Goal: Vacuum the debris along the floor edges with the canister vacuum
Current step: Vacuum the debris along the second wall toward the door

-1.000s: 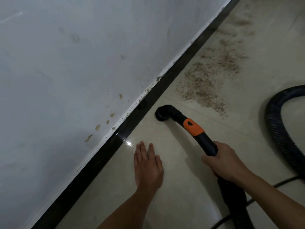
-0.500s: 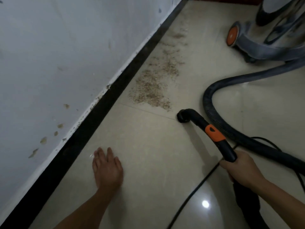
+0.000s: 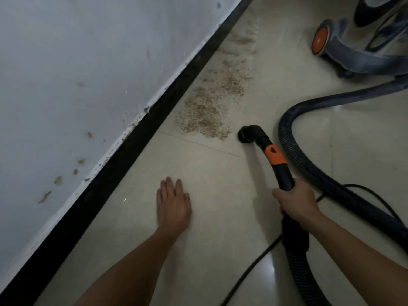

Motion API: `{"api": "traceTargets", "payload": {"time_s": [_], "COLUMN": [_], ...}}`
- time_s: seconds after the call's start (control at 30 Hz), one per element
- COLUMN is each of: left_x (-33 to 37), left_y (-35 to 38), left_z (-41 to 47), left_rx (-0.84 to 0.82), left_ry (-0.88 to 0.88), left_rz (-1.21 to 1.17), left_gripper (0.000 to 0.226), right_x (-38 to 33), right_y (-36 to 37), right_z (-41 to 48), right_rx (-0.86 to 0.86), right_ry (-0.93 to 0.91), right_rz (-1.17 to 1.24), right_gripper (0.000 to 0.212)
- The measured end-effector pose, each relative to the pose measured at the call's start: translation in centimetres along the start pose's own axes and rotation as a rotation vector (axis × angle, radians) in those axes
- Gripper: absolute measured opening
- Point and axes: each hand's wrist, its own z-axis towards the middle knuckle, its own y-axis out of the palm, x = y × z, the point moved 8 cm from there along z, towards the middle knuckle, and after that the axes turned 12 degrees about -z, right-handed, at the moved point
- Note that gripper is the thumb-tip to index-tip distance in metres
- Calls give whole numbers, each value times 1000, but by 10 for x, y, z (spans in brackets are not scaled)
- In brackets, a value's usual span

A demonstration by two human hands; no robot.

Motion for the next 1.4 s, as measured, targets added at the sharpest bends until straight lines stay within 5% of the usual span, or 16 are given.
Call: {"api": "traceTargets", "payload": {"time_s": [0.13,0.27,0.43,0.6,0.73,1.4], "left_x": [-5,-5,-5,-6,-7,-7], "left_y": [4,4,3,3,3,6], "left_z": [-7,-6,-9,-6,-8,-7], "left_rx": [39,44,51,57,53,56], "left_ry": [18,13,16,19,10,-7], "left_rz": [14,10,2,3,14,21], "left_gripper": [63,63,61,60,59,58], "right_x": [-7,-18,-38,-48,-65,-133], "right_y": [19,16,43,34,58,90], "right_z": [-2,14,23,36,23,43], "right_rx": [-102,5,-132,18,-114,-187], "right_ry": [-76,-42,-78,-12,-128,-176], "right_rz": [-48,-3,23,60,-31,-24], "right_gripper": [13,15,13,14,13,16]}}
